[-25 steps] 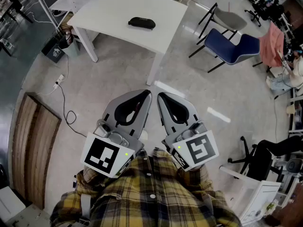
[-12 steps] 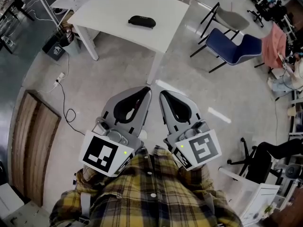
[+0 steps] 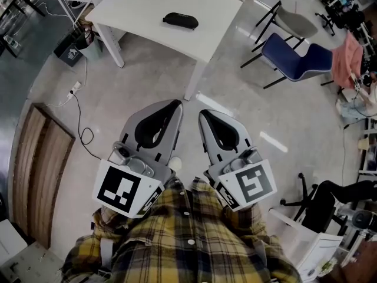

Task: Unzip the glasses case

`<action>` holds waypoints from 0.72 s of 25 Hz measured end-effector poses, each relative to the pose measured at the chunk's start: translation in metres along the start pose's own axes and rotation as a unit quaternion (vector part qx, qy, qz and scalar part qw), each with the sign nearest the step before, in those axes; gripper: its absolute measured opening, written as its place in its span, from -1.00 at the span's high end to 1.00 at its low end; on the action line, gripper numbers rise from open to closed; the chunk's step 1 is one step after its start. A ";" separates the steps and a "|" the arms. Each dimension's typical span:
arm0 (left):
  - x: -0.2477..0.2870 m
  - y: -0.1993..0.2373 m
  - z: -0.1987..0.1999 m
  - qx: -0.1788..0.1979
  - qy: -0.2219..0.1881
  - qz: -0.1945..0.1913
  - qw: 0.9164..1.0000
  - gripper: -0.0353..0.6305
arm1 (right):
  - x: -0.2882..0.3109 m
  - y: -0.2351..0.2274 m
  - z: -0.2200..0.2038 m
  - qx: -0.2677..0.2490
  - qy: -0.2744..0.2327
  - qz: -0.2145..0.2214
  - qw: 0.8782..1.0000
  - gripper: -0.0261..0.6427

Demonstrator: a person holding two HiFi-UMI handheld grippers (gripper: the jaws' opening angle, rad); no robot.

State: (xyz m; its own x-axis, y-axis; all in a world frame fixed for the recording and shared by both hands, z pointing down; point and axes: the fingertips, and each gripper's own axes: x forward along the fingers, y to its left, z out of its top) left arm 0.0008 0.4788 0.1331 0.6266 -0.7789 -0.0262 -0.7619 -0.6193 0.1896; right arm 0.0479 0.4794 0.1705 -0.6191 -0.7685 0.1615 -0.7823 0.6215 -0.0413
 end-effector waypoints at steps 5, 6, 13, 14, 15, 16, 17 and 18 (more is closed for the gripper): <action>0.016 0.031 -0.002 -0.004 0.007 0.002 1.000 0.88 | 0.032 -0.006 -0.005 0.007 0.011 0.006 1.000 0.93; 0.021 0.039 -0.002 -0.004 0.008 0.001 1.000 0.88 | 0.041 -0.007 -0.004 0.009 0.012 0.008 1.000 0.93; 0.053 0.109 0.013 -0.003 0.010 -0.011 1.000 0.88 | 0.118 -0.013 0.008 0.005 0.018 0.010 1.000 0.93; 0.057 0.120 0.016 -0.002 0.011 -0.013 1.000 0.88 | 0.130 -0.013 0.011 0.005 0.018 0.009 1.000 0.93; 0.061 0.132 0.019 0.000 0.012 -0.015 1.000 0.88 | 0.142 -0.014 0.014 0.004 0.017 0.008 1.000 0.93; 0.065 0.144 0.022 0.002 0.013 -0.017 1.000 0.88 | 0.154 -0.014 0.018 0.004 0.016 0.006 1.000 0.93; 0.068 0.156 0.026 0.003 0.013 -0.019 1.000 0.88 | 0.166 -0.015 0.021 0.003 0.014 0.003 1.000 0.93; 0.071 0.168 0.029 0.003 0.013 -0.021 1.000 0.88 | 0.178 -0.016 0.025 0.002 0.013 0.000 1.000 0.93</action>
State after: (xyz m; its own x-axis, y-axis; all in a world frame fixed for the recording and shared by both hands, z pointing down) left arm -0.0880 0.3168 0.1350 0.6619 -0.7495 -0.0085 -0.7359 -0.6520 0.1825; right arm -0.0514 0.3288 0.1753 -0.6176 -0.7641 0.1863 -0.7823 0.6212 -0.0454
